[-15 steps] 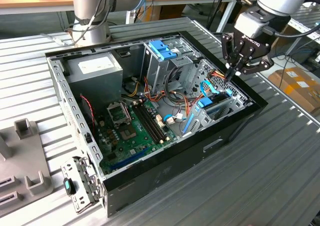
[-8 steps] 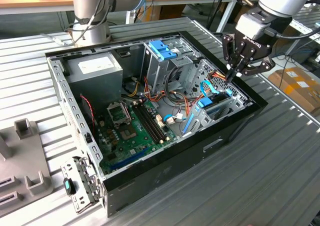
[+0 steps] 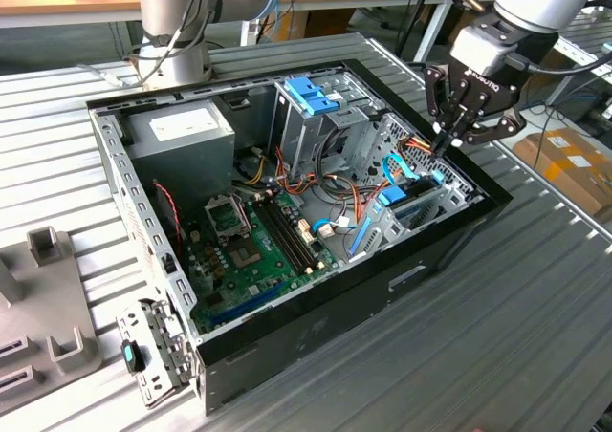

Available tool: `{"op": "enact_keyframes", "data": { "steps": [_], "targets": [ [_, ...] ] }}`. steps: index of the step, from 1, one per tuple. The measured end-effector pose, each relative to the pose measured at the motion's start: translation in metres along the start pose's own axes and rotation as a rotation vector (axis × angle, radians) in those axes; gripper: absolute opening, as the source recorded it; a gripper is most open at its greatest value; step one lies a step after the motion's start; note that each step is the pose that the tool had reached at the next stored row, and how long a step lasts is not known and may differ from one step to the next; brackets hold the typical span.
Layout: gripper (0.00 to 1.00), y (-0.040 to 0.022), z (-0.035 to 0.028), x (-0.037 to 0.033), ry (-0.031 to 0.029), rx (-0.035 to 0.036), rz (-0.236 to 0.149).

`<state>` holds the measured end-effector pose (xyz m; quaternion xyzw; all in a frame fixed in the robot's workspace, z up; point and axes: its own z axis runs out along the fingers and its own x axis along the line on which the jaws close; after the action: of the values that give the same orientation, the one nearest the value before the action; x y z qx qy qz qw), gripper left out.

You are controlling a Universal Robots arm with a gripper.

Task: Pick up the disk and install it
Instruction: 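Insert the second disk wire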

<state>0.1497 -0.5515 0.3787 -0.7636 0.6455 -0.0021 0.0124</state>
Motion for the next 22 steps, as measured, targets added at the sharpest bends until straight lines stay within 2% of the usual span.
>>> {"op": "enact_keyframes", "data": {
  "steps": [3, 6, 10, 11, 12, 15, 18, 22],
  "targets": [
    [0.16, 0.0009, 0.0004, -0.0002, 0.0, 0.0, 0.003],
    [0.16, 0.001, 0.0009, -0.0002, 0.0009, 0.0004, 0.035],
    [0.16, 0.0011, 0.0024, -0.0002, 0.002, 0.0012, 0.095],
    [0.16, 0.0011, 0.003, -0.0002, 0.0026, 0.0015, 0.119],
    [0.16, 0.0011, 0.004, -0.0002, 0.0035, 0.0021, 0.161],
    [0.16, 0.0011, 0.0052, -0.0001, 0.0046, 0.0027, 0.211],
    [0.16, 0.0023, 0.006, -0.0002, 0.005, 0.0031, 0.241],
    [0.16, 0.0023, 0.0059, -0.0003, 0.0052, 0.0031, 0.241]
  ]
}}
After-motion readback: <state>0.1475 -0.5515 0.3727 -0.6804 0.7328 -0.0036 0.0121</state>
